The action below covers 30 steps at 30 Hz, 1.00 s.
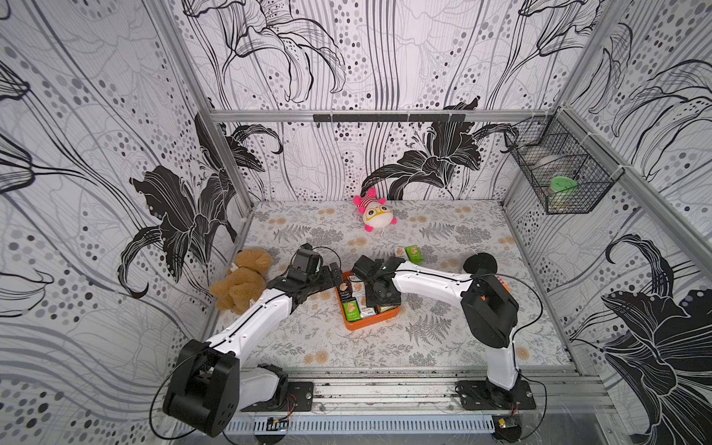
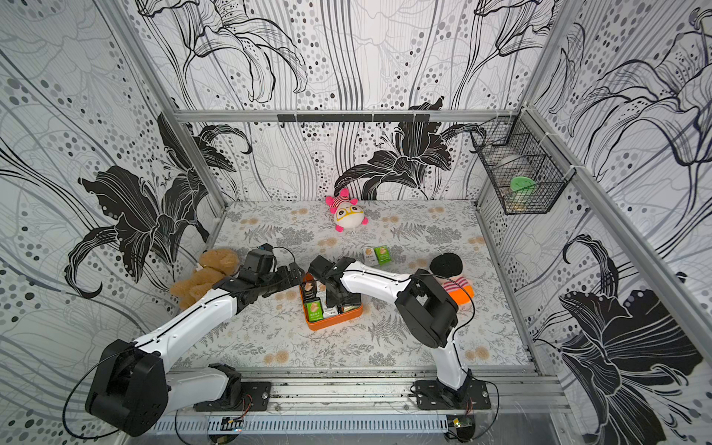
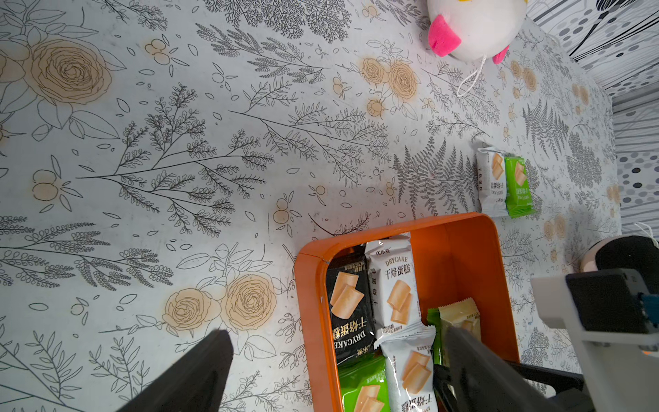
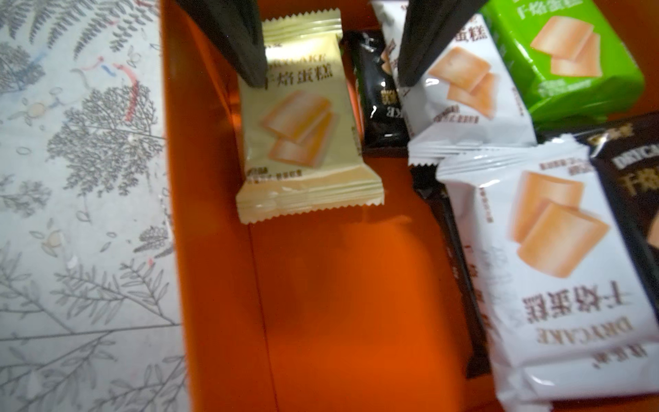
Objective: Take the cookies out of the storage box
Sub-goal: Pick up the cookie from the storage box.
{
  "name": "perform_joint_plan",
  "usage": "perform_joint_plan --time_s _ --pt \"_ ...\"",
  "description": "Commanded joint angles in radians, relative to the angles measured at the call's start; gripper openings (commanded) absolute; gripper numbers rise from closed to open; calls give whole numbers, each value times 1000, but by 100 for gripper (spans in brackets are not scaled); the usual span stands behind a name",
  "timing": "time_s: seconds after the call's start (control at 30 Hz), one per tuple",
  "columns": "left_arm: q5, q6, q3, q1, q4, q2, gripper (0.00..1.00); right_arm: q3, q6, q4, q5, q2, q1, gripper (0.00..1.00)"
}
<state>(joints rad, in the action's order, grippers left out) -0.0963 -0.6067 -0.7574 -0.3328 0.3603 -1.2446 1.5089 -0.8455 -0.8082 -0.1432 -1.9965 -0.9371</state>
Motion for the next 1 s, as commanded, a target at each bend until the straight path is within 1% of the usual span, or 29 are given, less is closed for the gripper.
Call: perform_joint_plan --time_s 0.0,0.07,0.2,0.43,0.8,0.97 --pt "5 -7 4 4 -12 4 97 30 26 54 33 -5 1 64" --pt "3 -12 8 5 -21 5 97 35 21 49 29 7 2 64" --pt "1 -17 13 5 -27 4 97 55 24 -13 -27 24 2 64" --pt "4 -18 7 5 -27 -7 97 77 17 -87 -71 -5 11 65" --pt "2 -20 -17 5 -14 -21 97 15 26 -24 -18 -1 43 66" --pt "6 -21 -16 5 -5 -14 97 13 31 -18 -10 -21 47 66"
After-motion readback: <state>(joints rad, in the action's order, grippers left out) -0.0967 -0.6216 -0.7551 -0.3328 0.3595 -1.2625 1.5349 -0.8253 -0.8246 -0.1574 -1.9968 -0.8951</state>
